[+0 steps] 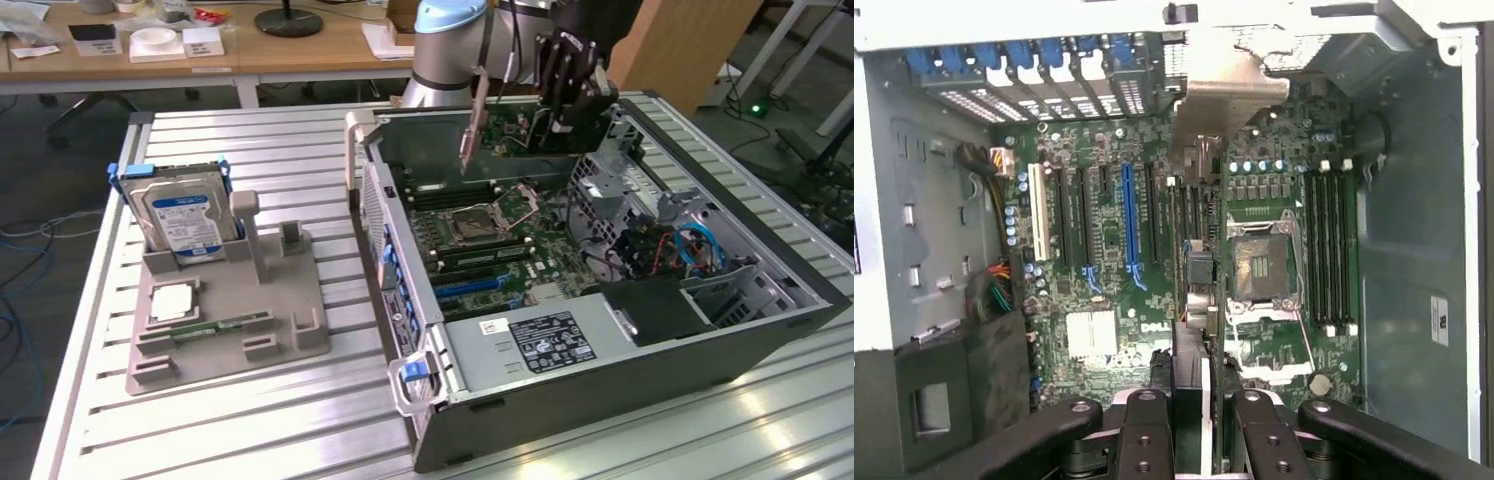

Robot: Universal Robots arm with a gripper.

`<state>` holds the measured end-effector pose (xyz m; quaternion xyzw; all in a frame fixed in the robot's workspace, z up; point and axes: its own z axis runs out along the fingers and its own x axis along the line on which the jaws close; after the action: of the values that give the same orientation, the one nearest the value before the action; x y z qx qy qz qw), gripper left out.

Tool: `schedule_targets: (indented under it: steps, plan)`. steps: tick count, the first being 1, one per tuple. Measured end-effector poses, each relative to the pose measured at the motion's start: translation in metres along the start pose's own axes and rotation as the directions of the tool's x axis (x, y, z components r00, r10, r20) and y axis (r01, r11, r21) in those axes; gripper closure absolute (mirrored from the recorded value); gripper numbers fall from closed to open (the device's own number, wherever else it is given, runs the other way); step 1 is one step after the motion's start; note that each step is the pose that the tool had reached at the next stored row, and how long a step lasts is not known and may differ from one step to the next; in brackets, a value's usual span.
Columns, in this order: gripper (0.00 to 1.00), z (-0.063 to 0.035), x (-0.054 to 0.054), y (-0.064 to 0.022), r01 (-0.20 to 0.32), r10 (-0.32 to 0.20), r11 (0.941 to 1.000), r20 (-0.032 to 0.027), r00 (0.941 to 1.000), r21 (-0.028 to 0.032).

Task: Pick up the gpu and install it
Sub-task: 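Insert the gpu into the slot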

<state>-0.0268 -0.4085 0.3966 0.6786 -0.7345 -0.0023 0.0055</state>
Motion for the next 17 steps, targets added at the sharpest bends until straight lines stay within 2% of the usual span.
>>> schedule_targets:
  steps: [2, 3, 4, 5, 6, 14, 17]
  plan:
    - [0.73, 0.0002, 0.0001, 0.0003, 0.005, -0.005, 1.0000, -0.0002, 1.0000, 0.0015]
    - [0.73, 0.0003, 0.0001, 0.0007, 0.006, -0.006, 1.0000, 0.0003, 1.0000, 0.0072]
    - [0.73, 0.0004, 0.0001, 0.0011, 0.008, -0.008, 0.9998, 0.0010, 1.0000, 0.0159]
    - [0.73, 0.0006, 0.0001, 0.0017, 0.008, -0.009, 0.9996, 0.0019, 1.0000, 0.0287]
    - [0.73, 0.0009, 0.0002, 0.0022, 0.009, -0.009, 0.9992, 0.0028, 1.0000, 0.0386]
    - [0.73, 0.0070, 0.0008, 0.0026, 0.009, -0.009, 0.9992, 0.0035, 1.0000, 0.0395]
    - [0.73, 0.0093, 0.0012, 0.0061, 0.019, -0.019, 0.9990, 0.0034, 0.9998, 0.0395]
